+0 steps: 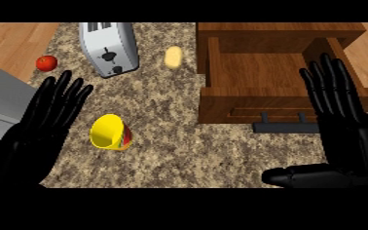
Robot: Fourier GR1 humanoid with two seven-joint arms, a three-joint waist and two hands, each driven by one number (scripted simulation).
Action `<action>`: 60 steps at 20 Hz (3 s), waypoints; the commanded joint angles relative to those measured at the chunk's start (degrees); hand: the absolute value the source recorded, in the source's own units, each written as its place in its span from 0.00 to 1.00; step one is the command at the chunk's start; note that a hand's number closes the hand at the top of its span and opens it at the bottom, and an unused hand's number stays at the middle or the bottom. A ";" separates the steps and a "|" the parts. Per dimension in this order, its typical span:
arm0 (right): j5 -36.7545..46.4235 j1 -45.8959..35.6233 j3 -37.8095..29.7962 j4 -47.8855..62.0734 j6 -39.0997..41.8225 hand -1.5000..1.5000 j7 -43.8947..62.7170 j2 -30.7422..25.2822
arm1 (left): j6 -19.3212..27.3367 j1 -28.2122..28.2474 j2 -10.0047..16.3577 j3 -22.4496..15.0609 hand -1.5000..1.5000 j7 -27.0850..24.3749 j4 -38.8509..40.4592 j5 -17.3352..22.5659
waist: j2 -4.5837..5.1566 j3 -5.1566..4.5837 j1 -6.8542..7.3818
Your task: Pick up the cup, place it into the drawer and close the drawer
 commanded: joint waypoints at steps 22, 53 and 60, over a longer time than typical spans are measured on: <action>3.26 -4.09 1.34 -0.33 -1.71 0.00 3.68 3.46 | -4.40 1.21 -1.16 3.96 0.00 1.91 5.61 -0.13 | -0.02 -0.02 -0.04; 1.07 -5.07 -1.27 -3.79 -0.20 0.00 7.18 2.47 | -9.41 -4.76 0.36 9.50 0.00 -29.61 49.96 -18.88 | 0.01 -0.04 -0.22; -2.99 -5.52 -4.22 -4.69 2.54 0.00 10.25 -0.24 | -9.61 -7.05 1.45 10.92 0.00 -38.36 60.30 -20.95 | 0.02 -0.05 -0.29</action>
